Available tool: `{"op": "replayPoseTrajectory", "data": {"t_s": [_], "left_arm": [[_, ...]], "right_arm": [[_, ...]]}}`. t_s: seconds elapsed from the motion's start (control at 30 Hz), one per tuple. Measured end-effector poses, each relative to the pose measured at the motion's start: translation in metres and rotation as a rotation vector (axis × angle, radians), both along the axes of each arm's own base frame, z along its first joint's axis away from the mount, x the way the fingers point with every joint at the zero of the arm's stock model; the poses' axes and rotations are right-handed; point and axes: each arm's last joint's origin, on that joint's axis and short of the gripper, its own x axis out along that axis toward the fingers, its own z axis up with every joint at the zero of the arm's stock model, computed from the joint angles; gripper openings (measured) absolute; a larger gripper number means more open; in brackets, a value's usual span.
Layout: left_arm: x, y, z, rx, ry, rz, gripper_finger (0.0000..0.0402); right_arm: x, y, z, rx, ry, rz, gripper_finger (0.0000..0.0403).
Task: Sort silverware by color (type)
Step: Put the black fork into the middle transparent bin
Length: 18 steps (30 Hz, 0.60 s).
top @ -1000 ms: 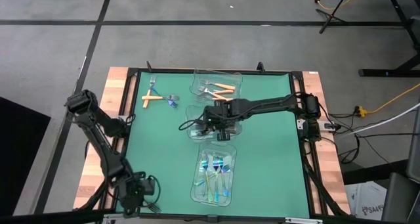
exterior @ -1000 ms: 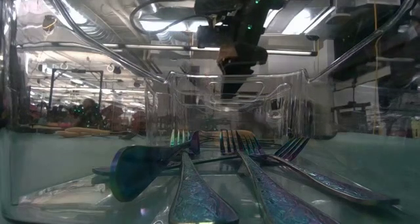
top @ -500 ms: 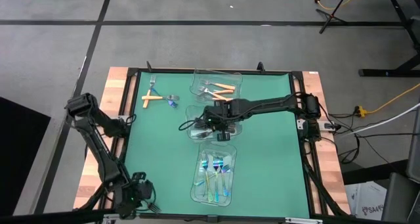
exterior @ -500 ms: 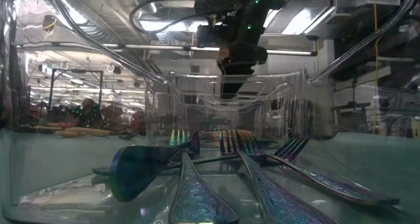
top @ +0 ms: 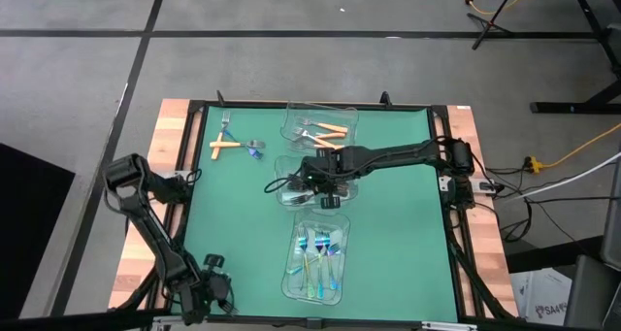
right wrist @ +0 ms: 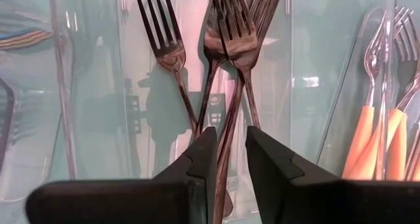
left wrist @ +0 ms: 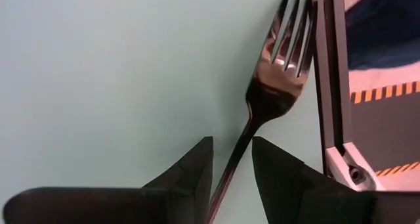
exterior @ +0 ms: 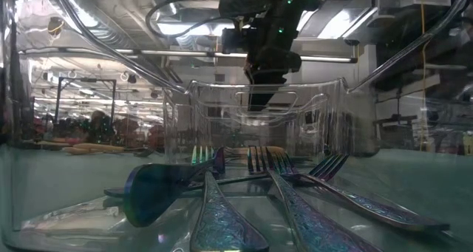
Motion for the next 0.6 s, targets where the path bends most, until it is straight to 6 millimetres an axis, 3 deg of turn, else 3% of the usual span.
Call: {"op": "replayPoseTrajectory", "data": {"t_s": [0.27, 0.6], "left_arm": [[0.001, 0.0, -0.003, 0.034, -0.028, -0.074, 0.0096], [0.003, 0.001, -0.004, 0.092, -0.108, -0.041, 0.0045]], "right_arm": [[0.0, 0.0, 0.0, 0.0, 0.001, 0.0, 0.0073], [-0.007, 0.0, 0.018, 0.001, -0.036, 0.001, 0.0073]]}}
